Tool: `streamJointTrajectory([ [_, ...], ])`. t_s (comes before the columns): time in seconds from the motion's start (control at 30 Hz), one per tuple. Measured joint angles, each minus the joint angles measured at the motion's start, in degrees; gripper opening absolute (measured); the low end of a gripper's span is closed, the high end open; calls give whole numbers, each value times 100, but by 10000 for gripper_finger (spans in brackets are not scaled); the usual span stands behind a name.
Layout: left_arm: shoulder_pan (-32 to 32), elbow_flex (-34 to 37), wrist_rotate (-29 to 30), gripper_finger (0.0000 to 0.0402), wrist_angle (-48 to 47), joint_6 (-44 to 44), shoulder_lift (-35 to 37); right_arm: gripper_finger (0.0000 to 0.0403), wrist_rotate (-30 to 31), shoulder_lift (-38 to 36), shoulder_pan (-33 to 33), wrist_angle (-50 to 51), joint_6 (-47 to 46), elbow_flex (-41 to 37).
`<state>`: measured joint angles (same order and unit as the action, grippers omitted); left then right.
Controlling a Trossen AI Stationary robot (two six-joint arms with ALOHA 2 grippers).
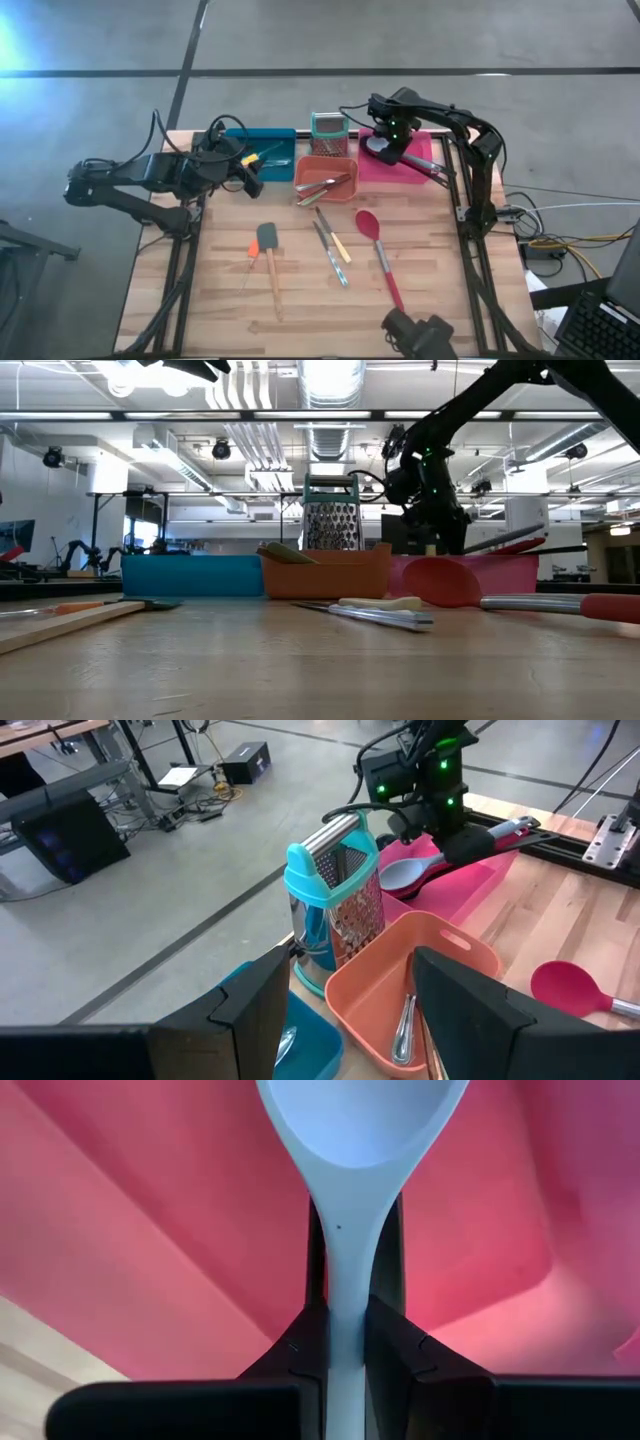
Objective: Pick & Place Kitchen Items
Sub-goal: Put the light blue ladle scoop into the pink bin, then put the white blue patterned table knife into the brown bin
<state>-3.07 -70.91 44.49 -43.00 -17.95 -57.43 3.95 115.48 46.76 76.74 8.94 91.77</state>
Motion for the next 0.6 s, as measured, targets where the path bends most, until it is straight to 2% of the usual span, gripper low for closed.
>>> streamJointTrajectory([
  [0.33,0,0,0,218,0,-3,0,143,0,-342,7,-175,-275,63],
  [0.6,0,0,0,218,0,37,2,186,-234,-996,2,-149,-597,63],
])
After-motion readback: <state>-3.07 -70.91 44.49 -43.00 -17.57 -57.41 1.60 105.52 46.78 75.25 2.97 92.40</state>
